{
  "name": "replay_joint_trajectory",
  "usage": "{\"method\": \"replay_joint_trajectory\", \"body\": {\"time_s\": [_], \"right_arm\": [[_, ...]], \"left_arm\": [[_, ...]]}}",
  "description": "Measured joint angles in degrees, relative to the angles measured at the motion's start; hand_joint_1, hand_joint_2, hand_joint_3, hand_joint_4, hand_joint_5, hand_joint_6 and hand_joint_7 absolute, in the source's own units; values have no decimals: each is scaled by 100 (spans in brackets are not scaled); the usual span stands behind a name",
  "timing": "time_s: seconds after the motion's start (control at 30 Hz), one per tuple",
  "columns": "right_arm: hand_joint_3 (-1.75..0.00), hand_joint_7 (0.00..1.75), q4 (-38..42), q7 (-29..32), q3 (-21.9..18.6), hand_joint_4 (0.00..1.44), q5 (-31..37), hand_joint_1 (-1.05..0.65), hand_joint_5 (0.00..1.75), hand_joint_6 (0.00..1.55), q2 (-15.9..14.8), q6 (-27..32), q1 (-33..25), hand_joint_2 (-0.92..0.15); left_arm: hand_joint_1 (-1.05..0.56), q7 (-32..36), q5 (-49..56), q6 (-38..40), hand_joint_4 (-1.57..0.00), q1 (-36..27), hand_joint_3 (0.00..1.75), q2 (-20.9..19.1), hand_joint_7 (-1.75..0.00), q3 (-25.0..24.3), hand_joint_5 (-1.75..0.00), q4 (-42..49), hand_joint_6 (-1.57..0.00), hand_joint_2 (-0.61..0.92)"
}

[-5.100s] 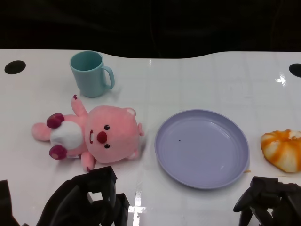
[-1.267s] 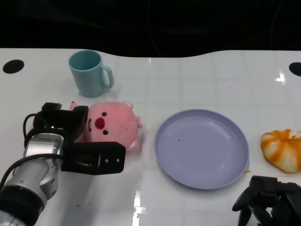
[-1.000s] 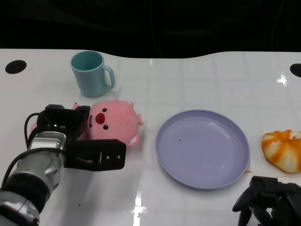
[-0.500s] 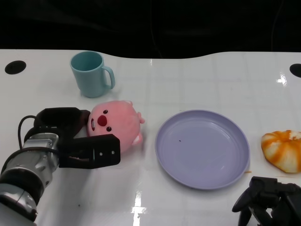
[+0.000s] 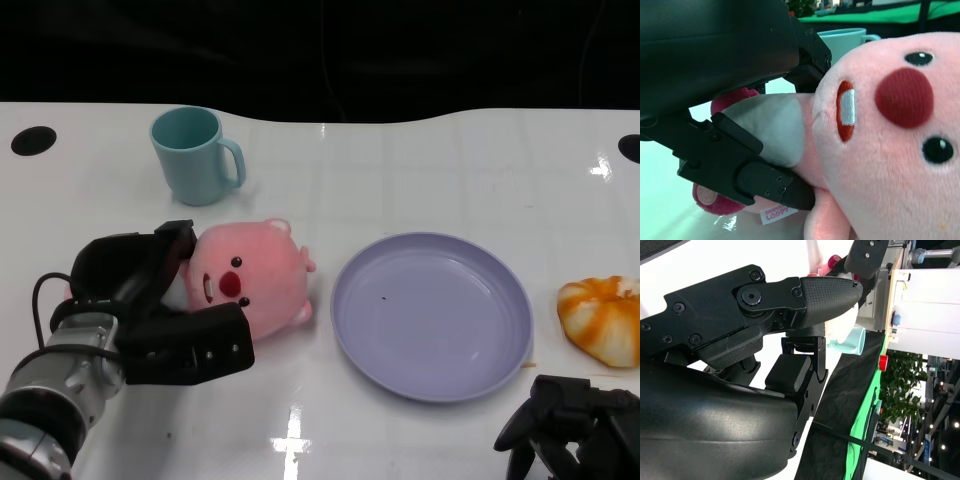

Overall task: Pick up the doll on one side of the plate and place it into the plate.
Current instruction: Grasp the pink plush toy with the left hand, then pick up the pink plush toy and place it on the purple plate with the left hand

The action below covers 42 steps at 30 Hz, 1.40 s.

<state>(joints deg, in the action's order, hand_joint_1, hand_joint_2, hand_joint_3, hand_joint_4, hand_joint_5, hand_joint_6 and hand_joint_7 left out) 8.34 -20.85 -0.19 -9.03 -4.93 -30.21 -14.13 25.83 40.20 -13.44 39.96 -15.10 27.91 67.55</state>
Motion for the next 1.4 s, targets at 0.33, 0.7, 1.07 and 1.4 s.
{"method": "replay_joint_trajectory", "body": {"time_s": [0.33, 0.7, 1.07, 1.4], "right_arm": [[-39, 100, 2, -17, -3, 102, -36, -97, 135, 101, -15, -3, 14, -92], [-39, 101, 1, -11, -2, 102, -34, -96, 135, 101, -19, 1, 10, -92], [-38, 101, 3, -20, 1, 101, -37, -97, 136, 100, -18, 1, 18, -92], [-38, 102, -4, 3, 18, 101, -12, -97, 136, 100, -8, 11, 13, -92]], "left_arm": [[-15, 26, -94, -238, -89, -285, 102, -199, -175, -208, -175, -1080, -67, 54], [-13, -266, -231, -25, -92, -617, 114, -415, -175, -478, -175, -2409, -71, 49], [-14, -938, -235, 379, -94, -700, 121, -186, -175, -525, -175, -3499, -71, 44], [-21, -1605, -237, 760, -94, -518, 122, 334, -175, -454, -175, -3626, -73, 48]]}}
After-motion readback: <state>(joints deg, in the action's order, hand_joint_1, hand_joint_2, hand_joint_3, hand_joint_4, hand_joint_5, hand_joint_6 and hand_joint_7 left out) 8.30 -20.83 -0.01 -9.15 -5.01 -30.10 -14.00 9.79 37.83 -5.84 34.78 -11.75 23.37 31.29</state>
